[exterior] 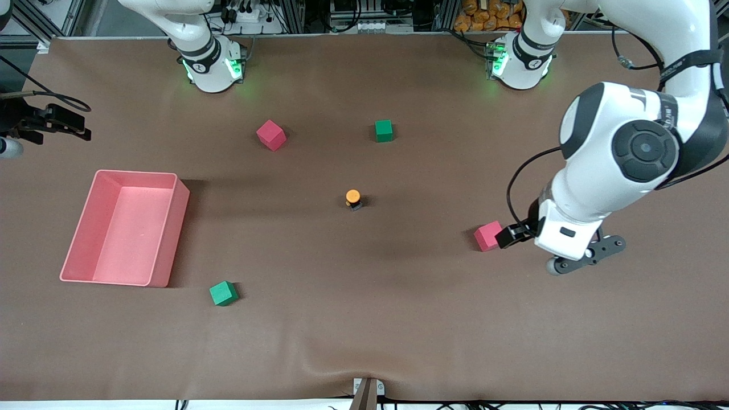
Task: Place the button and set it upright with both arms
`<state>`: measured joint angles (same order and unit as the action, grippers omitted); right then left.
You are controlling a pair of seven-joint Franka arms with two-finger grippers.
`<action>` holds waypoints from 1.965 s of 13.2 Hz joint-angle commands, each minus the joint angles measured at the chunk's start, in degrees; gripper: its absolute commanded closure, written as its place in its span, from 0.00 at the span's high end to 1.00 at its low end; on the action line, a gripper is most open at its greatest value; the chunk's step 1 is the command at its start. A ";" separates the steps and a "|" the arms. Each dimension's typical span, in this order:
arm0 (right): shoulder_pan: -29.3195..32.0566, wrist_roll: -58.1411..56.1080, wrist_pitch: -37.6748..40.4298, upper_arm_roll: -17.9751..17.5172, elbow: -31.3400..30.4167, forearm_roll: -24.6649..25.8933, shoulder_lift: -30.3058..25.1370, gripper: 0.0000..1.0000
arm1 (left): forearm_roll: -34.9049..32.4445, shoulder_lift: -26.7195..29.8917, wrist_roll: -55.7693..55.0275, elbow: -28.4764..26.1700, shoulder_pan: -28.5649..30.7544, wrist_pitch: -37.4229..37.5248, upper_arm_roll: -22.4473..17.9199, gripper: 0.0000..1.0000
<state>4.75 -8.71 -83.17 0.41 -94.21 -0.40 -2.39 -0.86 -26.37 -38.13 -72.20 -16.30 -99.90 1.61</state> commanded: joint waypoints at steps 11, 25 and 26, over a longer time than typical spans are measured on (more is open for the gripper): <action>0.08 0.01 -0.15 -0.06 -1.68 -0.31 -0.95 1.00 | -0.20 13.52 16.31 -11.27 10.22 3.48 -0.03 1.00; 0.08 0.01 -0.23 -0.06 -1.77 -0.31 -0.87 1.00 | -0.20 24.26 32.86 -16.31 15.78 6.30 -1.88 1.00; 0.08 0.01 -0.23 -0.06 -1.77 -0.31 -0.87 1.00 | -0.20 24.87 32.77 -16.31 15.78 6.65 -1.88 1.00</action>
<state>4.75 -8.71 -83.17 0.41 -95.24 -0.40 -2.41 -1.06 -2.64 -5.97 -89.04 -0.27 -94.28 -0.32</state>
